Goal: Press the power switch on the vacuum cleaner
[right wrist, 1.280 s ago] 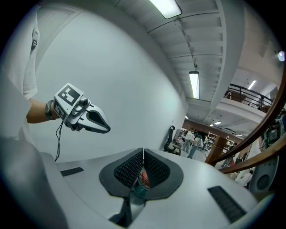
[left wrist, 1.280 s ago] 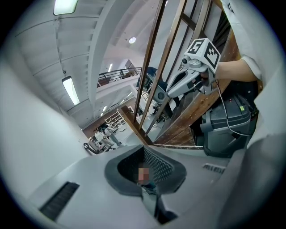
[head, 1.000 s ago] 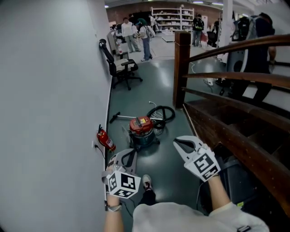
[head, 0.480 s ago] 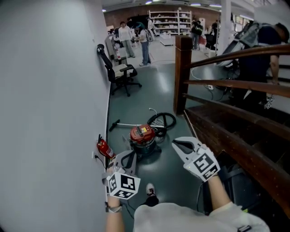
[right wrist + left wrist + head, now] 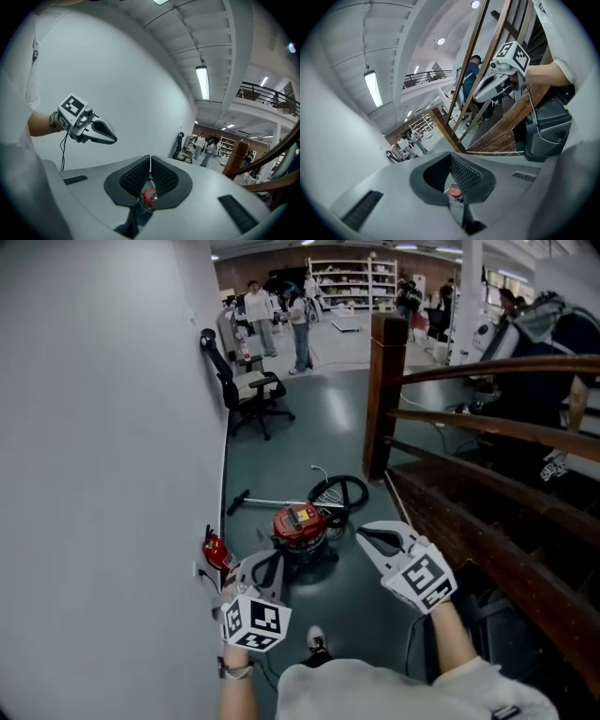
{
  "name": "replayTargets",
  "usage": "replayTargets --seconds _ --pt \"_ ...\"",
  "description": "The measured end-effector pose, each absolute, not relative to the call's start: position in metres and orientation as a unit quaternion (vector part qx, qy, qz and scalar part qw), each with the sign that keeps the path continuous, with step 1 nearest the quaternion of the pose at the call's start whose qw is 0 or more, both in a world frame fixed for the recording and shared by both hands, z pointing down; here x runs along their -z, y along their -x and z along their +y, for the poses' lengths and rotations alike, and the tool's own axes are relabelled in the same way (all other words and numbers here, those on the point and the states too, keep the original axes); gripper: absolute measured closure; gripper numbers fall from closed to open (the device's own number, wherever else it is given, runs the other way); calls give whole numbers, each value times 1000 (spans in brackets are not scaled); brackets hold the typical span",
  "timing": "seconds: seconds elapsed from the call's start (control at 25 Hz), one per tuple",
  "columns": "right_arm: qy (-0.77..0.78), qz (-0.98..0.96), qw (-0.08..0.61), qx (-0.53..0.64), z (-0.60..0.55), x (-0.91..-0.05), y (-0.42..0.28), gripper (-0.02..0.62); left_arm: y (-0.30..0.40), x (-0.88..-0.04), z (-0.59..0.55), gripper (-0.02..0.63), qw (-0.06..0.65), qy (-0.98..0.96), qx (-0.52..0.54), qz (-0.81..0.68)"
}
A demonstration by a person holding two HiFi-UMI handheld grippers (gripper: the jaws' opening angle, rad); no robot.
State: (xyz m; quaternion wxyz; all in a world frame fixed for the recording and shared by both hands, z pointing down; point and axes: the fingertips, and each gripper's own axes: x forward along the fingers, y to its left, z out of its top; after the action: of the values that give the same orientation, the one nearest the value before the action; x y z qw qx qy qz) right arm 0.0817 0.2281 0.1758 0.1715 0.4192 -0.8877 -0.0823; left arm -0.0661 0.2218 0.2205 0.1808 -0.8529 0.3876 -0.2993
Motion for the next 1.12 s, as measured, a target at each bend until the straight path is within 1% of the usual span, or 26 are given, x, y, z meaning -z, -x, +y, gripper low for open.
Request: replayTargets --seconds 0.24,0.48,0.68,0.92,1.12 --pt "-418 -886 180 89 204 -176 -71 565 76 -222 192 607 177 857 297 382" --pt "-413 -891 177 65 179 -177 -62 565 79 -222 162 607 179 862 296 372" --pt "-412 -887 193 78 156 -180 -52 566 88 -222 139 607 179 862 298 369" --pt "-407 -891 185 77 128 -181 -38 565 100 -227 113 607 173 864 300 366" --pt "-415 -884 198 79 102 -188 -34 565 106 -233 89 607 170 865 302 363"
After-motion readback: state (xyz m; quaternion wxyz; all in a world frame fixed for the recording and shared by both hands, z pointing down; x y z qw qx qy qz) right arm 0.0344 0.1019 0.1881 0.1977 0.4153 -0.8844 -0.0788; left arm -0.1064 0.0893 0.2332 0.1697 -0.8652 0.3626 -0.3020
